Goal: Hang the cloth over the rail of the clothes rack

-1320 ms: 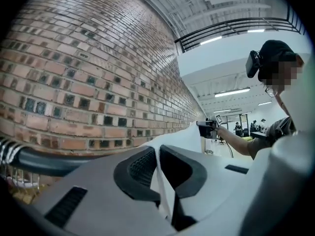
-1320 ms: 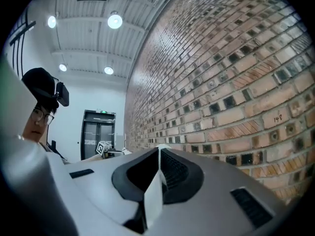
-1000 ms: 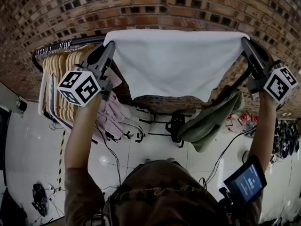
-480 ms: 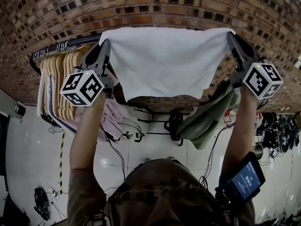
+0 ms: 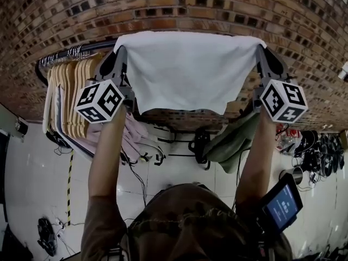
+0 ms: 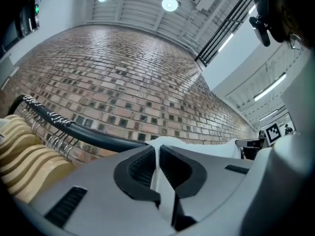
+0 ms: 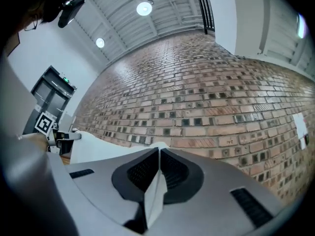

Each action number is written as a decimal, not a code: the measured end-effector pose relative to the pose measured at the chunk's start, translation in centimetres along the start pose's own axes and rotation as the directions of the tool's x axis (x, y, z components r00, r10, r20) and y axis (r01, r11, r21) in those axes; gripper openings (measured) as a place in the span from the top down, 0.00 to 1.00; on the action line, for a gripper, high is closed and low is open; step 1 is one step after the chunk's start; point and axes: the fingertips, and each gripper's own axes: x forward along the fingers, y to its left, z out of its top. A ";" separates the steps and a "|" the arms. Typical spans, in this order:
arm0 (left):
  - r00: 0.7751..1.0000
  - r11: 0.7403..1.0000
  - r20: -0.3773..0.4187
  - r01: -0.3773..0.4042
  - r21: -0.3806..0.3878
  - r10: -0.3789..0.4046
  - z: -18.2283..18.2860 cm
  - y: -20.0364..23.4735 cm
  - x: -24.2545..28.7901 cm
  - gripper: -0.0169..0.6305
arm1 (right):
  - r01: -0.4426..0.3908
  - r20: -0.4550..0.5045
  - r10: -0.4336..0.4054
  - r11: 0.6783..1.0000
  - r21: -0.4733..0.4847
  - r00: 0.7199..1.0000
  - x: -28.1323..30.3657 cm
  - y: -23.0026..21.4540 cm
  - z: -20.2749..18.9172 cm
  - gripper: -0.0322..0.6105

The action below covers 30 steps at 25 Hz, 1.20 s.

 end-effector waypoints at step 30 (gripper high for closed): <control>0.997 0.995 -0.039 0.075 0.060 -0.073 -1.7 -0.9 -2.3 0.82 | 0.127 0.071 -0.130 0.991 0.043 0.989 -2.0 -1.8 0.4 0.71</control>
